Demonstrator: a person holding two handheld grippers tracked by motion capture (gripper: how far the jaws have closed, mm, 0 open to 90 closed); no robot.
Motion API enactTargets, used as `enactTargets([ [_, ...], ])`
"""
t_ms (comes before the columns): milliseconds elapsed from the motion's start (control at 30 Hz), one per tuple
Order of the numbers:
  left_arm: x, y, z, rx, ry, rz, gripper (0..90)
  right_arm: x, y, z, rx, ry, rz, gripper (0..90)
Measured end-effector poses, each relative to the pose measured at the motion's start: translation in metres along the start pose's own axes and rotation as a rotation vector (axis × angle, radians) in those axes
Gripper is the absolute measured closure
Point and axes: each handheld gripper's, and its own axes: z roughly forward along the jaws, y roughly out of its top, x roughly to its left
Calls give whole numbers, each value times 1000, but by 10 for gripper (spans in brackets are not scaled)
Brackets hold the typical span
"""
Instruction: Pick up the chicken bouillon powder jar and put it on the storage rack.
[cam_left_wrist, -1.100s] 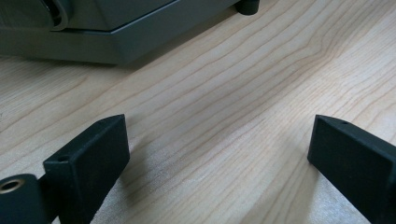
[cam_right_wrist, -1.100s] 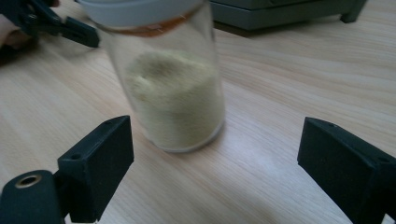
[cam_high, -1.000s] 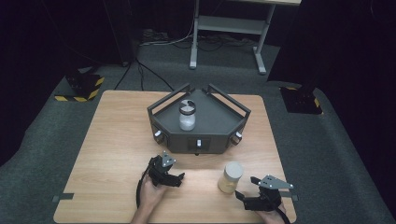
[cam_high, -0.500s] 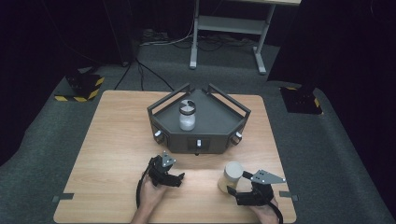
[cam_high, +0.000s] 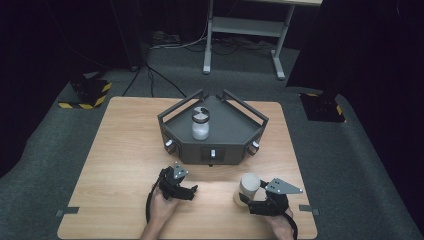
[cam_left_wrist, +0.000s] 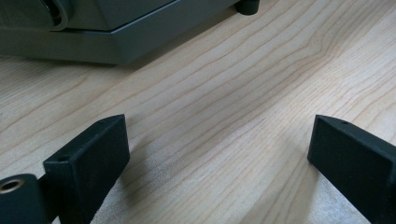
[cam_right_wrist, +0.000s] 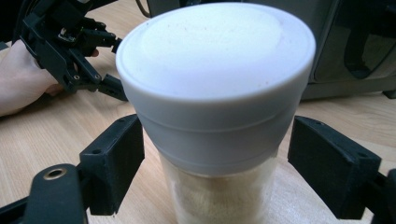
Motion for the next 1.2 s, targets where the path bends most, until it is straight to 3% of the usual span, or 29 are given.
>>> enactTargets([
  [733, 0, 0, 0, 0, 0, 0, 54, -1, -1, 8, -33, 8, 7, 304],
  [1200, 0, 0, 0, 0, 0, 0, 54, 12, -2, 7, -45, -41, -73, 345],
])
